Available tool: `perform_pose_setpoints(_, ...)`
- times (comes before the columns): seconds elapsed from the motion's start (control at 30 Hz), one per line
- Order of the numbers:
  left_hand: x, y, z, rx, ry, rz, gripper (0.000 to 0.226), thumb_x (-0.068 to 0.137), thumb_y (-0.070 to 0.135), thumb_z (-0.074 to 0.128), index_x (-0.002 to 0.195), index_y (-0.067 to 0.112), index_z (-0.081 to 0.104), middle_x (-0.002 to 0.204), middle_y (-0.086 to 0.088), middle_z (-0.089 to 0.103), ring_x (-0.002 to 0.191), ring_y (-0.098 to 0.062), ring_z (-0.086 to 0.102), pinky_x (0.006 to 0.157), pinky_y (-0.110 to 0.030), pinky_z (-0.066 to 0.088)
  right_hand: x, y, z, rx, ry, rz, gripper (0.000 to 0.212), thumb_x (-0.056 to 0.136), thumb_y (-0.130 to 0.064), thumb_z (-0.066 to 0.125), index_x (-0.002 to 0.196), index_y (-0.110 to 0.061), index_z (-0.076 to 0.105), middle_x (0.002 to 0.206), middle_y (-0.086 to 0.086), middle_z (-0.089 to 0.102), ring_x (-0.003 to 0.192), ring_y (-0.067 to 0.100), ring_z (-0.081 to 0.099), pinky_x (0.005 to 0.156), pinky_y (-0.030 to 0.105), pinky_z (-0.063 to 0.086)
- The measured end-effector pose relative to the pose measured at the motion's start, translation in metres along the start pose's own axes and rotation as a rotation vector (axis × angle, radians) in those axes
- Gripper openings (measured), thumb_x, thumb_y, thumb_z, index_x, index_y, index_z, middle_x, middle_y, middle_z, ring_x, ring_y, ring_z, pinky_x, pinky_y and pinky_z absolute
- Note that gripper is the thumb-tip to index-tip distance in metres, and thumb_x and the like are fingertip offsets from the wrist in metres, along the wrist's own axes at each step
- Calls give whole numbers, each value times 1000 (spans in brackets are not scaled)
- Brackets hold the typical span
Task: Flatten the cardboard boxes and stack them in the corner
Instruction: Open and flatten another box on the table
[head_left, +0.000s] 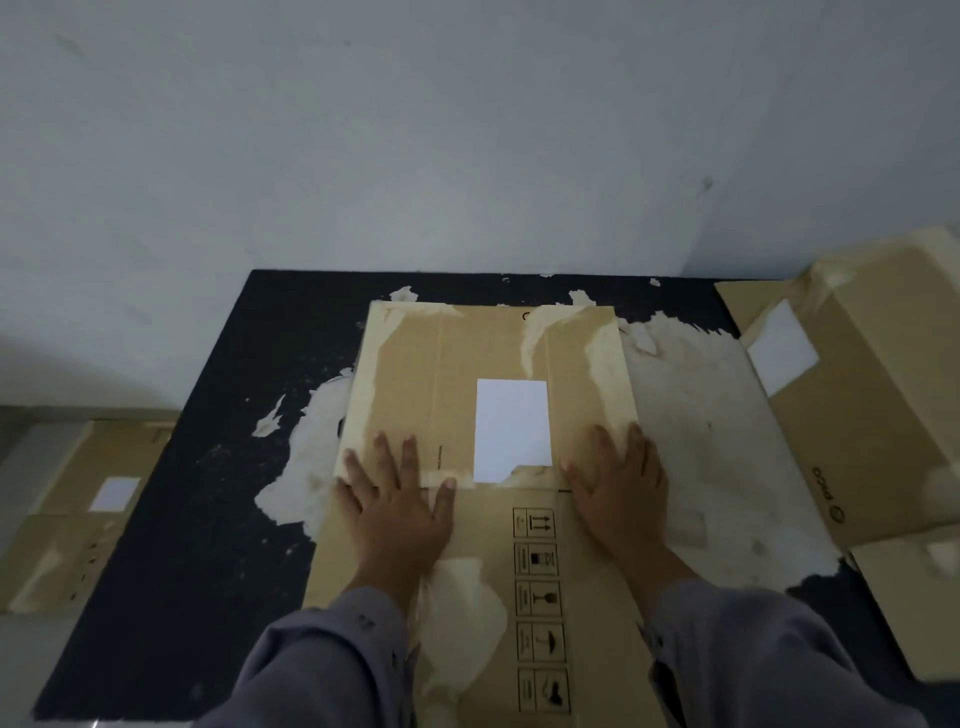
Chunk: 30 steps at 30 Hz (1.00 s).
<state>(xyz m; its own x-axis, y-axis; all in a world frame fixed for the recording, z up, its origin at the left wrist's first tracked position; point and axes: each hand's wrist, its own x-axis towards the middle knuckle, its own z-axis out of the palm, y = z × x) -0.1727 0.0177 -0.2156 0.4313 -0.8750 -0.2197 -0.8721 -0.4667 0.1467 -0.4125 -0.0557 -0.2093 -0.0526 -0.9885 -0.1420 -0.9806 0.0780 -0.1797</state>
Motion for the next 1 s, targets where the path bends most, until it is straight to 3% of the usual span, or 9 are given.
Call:
perform_pose_setpoints(0.07,-18,-12,-6,-20,-32,-89,86,82,80,9,152,35,-12,161,-7,-17,144,-43,-13,113,-62,-1,-27,5,-3,-33,24,39,70,87,-66,41,146,-29,33,155,14,24,135,37,29,106,51,30)
perform_pose_setpoints(0.17,-42,-24,-18,-10,-49,-213,94,79,82,17,153,28,-3,159,-12,-2,138,-44,12,106,-60,20,-60,8,-11,-19,22,153,72,84,-67,48,140,-23,38,143,12,37,124,36,38,98,49,39)
perform_pose_setpoints(0.3,-51,-37,-38,-85,-10,-306,99,74,75,50,146,13,19,139,-11,29,120,-36,35,95,-51,37,-85,13,-17,239,21,373,80,76,-64,64,130,-10,41,127,17,48,114,38,50,90,46,46)
perform_pose_setpoints(0.43,-48,-60,-53,-380,-64,-382,88,72,64,69,129,5,37,129,-14,49,114,-37,54,94,-48,43,-107,19,-20,501,21,410,73,79,-52,71,125,-4,43,115,16,59,104,38,60,79,39,49)
perform_pose_setpoints(0.63,-79,-74,-67,-478,27,-292,69,79,50,72,120,3,41,118,-17,57,106,-37,57,75,-40,42,-141,17,-29,498,93,333,62,78,-49,73,114,-6,48,105,14,63,97,37,63,72,37,48)
perform_pose_setpoints(1.0,-150,-108,-111,-538,236,-326,65,80,51,71,113,3,42,111,-16,58,101,-36,59,69,-38,41,-180,-14,-74,641,160,90,47,81,-42,73,107,-11,49,93,5,61,87,29,61,70,33,46)
